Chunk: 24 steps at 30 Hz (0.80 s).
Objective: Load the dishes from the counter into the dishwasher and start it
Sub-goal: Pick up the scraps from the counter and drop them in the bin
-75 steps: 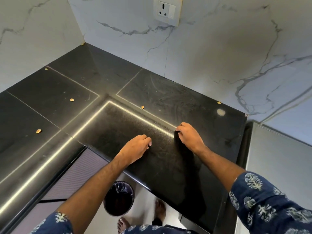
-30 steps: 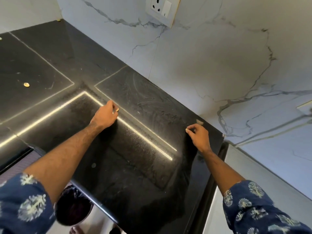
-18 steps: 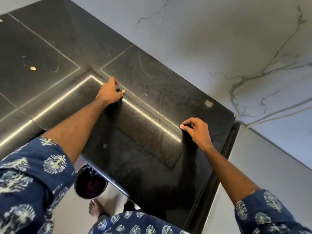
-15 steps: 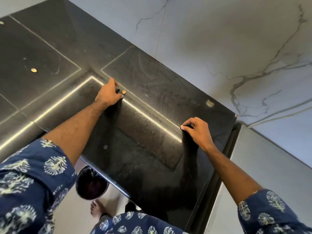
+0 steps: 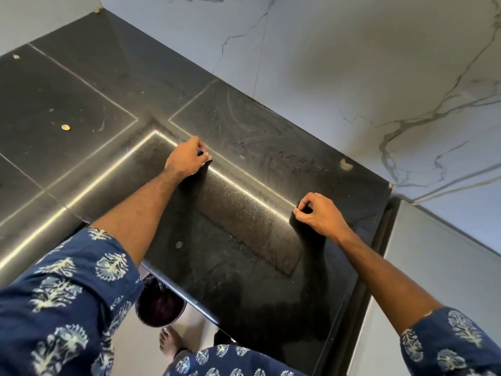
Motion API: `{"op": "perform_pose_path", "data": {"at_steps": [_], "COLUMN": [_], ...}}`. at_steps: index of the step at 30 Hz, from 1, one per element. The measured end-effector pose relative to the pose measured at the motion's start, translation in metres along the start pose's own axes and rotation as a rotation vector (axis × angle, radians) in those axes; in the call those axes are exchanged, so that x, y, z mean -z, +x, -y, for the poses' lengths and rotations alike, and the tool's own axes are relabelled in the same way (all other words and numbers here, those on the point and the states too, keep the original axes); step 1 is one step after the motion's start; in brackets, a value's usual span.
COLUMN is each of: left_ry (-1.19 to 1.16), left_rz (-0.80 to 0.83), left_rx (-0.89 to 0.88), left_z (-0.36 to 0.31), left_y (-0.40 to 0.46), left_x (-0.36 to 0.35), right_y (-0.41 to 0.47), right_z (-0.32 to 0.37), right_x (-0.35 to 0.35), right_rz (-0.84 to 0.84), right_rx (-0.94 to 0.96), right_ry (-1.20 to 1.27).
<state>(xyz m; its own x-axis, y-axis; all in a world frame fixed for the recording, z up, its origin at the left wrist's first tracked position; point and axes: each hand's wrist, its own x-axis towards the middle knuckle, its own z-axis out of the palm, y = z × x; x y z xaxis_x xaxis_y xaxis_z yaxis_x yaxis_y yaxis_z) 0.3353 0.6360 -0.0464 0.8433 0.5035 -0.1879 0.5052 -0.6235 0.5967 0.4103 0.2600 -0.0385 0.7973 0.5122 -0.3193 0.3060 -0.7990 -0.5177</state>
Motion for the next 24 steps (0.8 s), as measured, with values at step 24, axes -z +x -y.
{"op": "perform_pose_path", "data": {"at_steps": [24], "left_ry": [-1.816], "left_rz": [0.21], "left_rx": [0.348], "left_z": [-0.036], "left_y": [-0.128], "left_x": [-0.034], "right_y": [-0.007], "right_z": [0.037], "right_x": [-0.019], "right_rz": [0.0], "right_rx": [0.087], "right_ry": [-0.31]}}
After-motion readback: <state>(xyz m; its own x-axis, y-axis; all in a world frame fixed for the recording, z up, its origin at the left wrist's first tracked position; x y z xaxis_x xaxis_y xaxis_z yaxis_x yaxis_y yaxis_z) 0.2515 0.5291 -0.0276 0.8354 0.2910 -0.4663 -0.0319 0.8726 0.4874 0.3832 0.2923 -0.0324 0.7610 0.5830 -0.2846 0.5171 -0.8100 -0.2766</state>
